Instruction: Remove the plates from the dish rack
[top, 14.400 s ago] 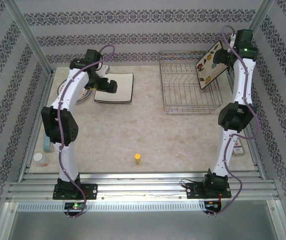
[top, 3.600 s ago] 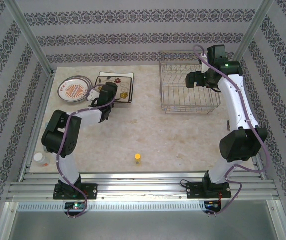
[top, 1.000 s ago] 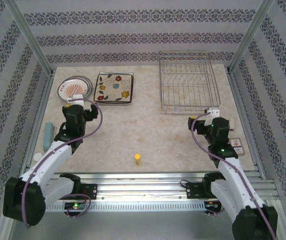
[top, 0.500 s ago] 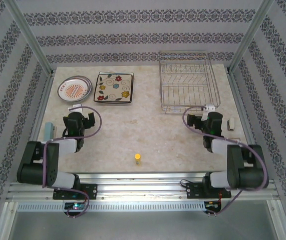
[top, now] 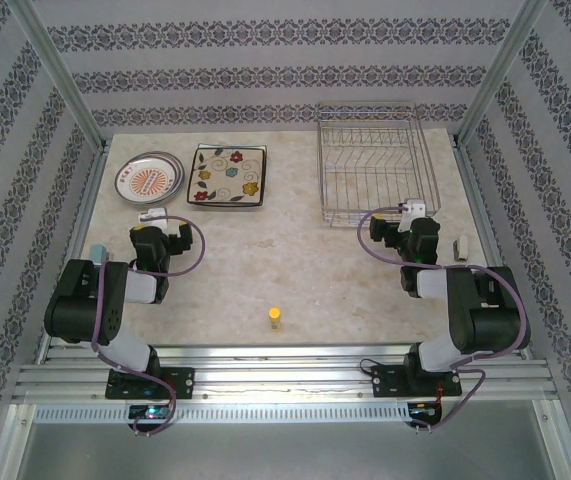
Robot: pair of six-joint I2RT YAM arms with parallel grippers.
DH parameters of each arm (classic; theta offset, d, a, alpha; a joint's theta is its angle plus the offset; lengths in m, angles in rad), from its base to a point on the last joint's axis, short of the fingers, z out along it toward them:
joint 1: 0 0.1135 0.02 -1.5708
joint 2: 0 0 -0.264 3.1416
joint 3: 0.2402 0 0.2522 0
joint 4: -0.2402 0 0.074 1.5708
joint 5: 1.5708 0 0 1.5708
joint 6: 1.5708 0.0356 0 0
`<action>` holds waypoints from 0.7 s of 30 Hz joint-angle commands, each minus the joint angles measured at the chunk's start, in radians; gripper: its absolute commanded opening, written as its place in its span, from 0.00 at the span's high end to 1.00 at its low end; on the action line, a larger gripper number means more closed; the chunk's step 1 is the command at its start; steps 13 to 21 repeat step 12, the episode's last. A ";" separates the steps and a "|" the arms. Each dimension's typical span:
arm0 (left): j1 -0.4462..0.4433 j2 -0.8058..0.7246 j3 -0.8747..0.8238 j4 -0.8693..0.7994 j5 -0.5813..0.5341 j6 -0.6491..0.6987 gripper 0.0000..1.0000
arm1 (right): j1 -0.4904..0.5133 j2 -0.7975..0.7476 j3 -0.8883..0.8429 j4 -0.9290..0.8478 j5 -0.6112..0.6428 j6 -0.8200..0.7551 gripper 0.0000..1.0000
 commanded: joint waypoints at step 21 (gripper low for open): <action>0.001 0.001 -0.002 0.055 0.033 0.020 0.00 | 0.015 0.000 -0.007 0.050 0.015 -0.017 0.02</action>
